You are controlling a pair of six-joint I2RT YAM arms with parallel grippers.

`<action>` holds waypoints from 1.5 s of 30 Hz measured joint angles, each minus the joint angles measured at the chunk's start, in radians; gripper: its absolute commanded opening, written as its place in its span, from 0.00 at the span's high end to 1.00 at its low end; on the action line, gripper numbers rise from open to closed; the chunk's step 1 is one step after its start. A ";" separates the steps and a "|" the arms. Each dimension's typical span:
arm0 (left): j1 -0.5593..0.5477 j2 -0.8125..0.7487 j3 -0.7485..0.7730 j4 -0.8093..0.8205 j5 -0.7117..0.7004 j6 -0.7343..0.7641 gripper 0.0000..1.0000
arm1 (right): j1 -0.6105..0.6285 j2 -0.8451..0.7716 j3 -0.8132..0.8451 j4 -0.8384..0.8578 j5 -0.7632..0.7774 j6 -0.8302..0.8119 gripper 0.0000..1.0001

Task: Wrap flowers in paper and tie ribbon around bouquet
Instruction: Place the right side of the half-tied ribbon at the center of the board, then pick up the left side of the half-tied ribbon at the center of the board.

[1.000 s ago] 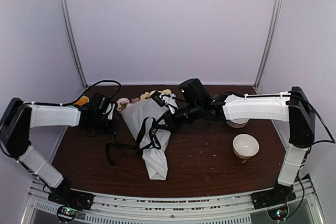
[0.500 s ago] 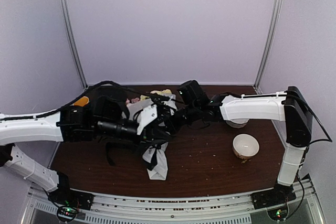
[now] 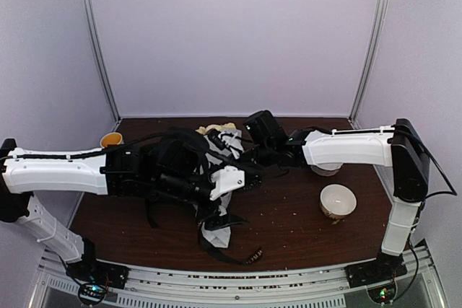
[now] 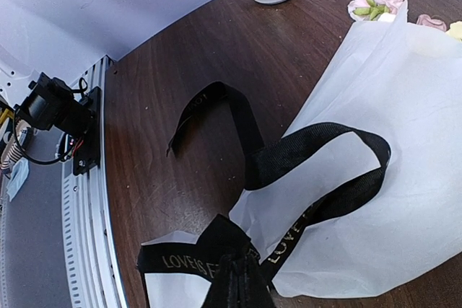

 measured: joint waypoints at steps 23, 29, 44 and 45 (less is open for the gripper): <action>0.739 -0.262 -0.670 -0.005 -0.367 -0.868 0.21 | 0.000 0.001 0.011 -0.002 0.000 0.002 1.00; 0.738 -0.101 -0.649 0.059 -0.347 -0.871 0.68 | 0.000 0.002 0.013 0.000 0.000 0.004 1.00; 0.481 -0.420 -0.599 0.032 -0.256 -0.698 1.00 | 0.000 0.020 0.047 0.000 0.000 0.012 1.00; 0.420 -0.435 -0.553 0.026 -0.233 -0.656 1.00 | 0.000 0.024 0.052 0.000 0.000 0.013 1.00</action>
